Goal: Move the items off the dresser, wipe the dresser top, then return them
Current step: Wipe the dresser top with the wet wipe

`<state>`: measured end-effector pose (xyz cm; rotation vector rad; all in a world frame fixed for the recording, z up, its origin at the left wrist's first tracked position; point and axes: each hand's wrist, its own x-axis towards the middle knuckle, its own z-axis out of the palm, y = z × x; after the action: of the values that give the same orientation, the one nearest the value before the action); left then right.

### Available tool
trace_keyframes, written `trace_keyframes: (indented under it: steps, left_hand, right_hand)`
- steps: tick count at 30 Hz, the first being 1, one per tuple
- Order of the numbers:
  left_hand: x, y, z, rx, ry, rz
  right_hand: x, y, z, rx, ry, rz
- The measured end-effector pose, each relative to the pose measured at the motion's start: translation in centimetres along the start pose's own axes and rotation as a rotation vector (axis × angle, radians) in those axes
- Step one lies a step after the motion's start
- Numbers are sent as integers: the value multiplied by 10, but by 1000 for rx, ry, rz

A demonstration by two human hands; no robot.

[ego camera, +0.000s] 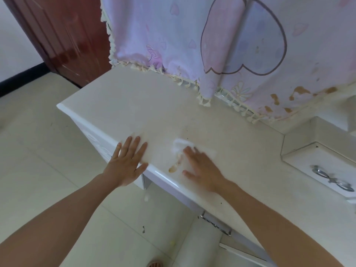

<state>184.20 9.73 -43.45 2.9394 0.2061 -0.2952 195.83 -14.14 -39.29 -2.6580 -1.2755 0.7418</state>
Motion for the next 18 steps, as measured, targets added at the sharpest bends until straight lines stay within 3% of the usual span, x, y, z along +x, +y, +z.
trace_keyframes:
  steps: [5,8,13,16,18]
  left_hand:
    - [4,-5,-19,143,-117,26]
    - [3,-18,-29,113,-52,94]
    - [18,-50,-32,-11,94,-37]
    - [26,-67,-28,1,109,-142]
    - [28,-73,-23,9,82,-165]
  right_hand:
    - [-46,-38,29,-71,-116,-299]
    - [-55,-51,20,13,-121,-318]
    - [-3,10,-28,106,141,109]
    - [28,63,-44,130,152,372]
    - [46,84,-48,116,175,451]
